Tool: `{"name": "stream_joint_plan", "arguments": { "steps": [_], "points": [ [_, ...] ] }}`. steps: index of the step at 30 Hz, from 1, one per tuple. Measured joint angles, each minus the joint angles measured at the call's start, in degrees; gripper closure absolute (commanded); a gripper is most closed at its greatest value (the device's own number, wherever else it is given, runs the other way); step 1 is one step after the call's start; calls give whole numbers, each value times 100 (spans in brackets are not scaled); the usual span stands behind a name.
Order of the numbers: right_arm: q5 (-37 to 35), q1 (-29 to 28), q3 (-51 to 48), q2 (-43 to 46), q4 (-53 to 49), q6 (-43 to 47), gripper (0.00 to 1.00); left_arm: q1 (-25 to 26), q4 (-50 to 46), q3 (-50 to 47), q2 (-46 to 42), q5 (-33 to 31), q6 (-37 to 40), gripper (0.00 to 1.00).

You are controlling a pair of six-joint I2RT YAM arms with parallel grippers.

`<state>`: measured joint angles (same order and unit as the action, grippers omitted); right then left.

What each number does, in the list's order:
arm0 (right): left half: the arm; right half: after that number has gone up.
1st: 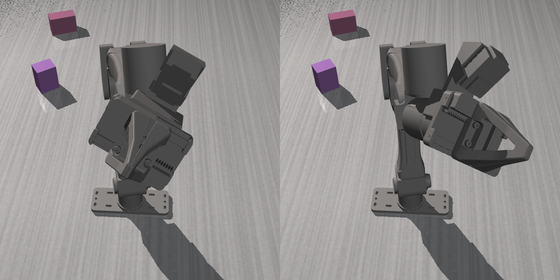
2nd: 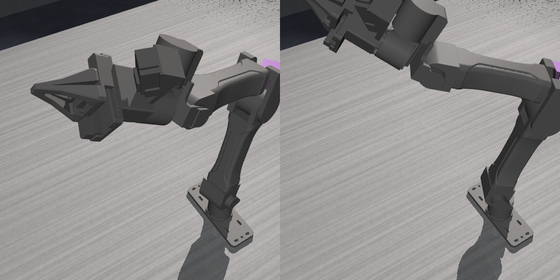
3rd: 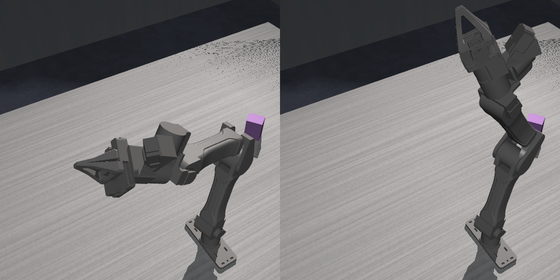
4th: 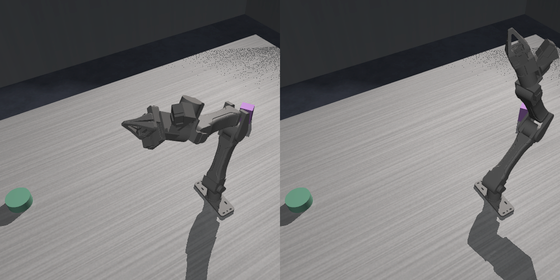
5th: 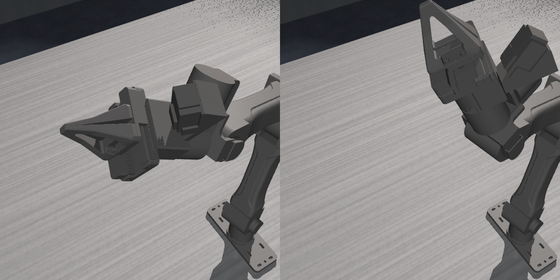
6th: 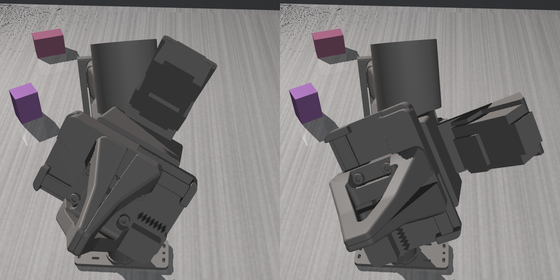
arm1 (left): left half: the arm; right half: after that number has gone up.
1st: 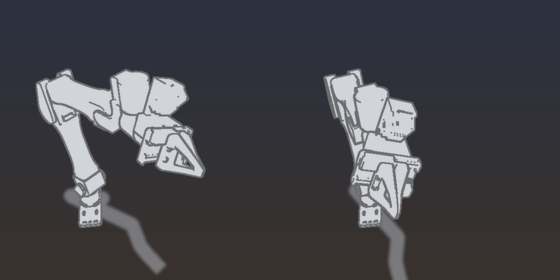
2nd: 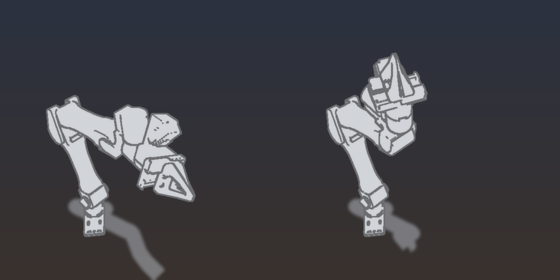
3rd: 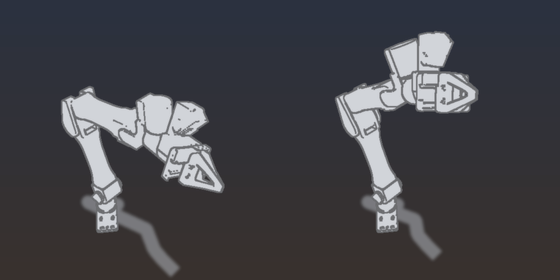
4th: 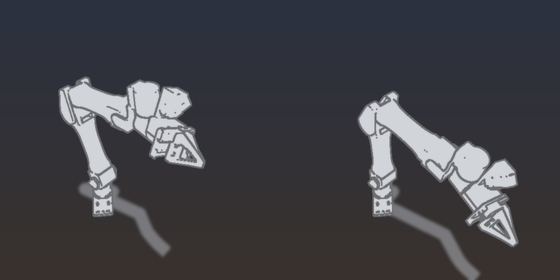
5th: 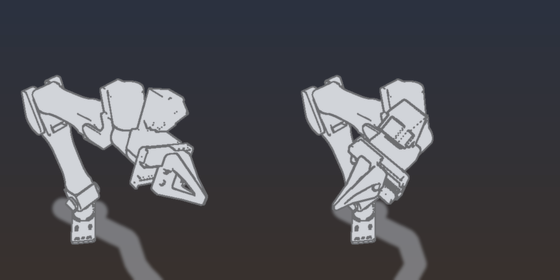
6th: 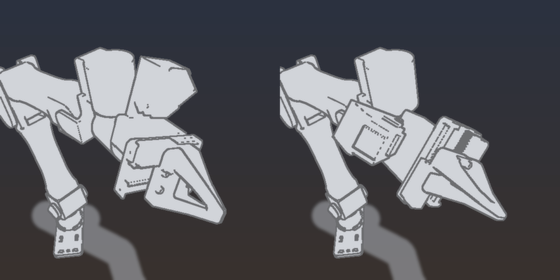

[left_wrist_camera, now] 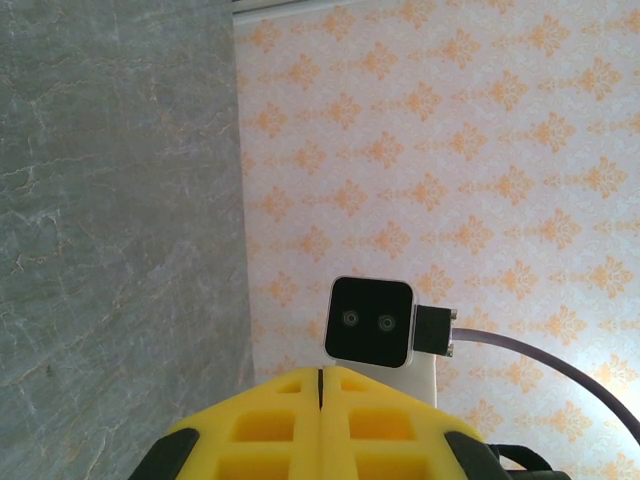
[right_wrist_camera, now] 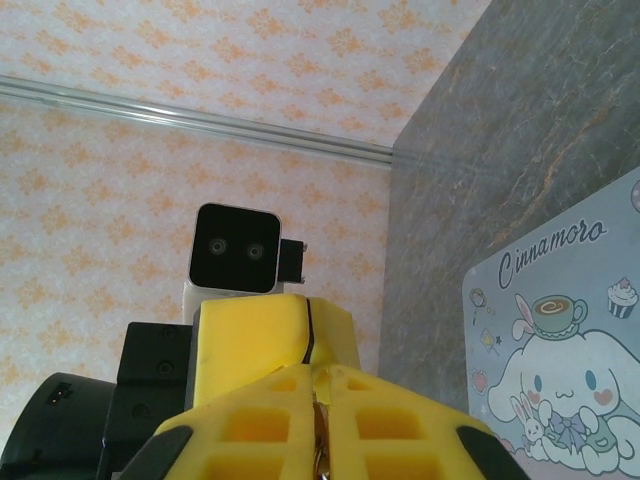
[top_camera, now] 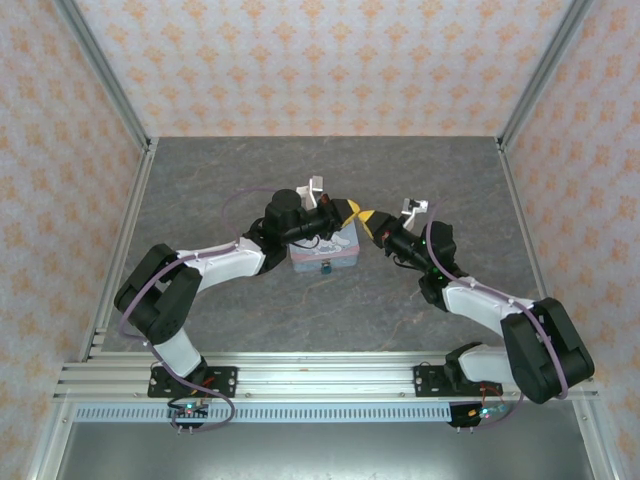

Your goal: Unlock the padlock with the key

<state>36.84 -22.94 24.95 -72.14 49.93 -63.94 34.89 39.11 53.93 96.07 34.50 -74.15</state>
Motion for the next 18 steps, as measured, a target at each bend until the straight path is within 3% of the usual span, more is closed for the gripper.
{"name": "stream_joint_plan", "arguments": {
  "steps": [18],
  "points": [
    [-105,2,-162,111,-111,28,100,17,149,-339,-2,-393,-122,100]
  ]
}}
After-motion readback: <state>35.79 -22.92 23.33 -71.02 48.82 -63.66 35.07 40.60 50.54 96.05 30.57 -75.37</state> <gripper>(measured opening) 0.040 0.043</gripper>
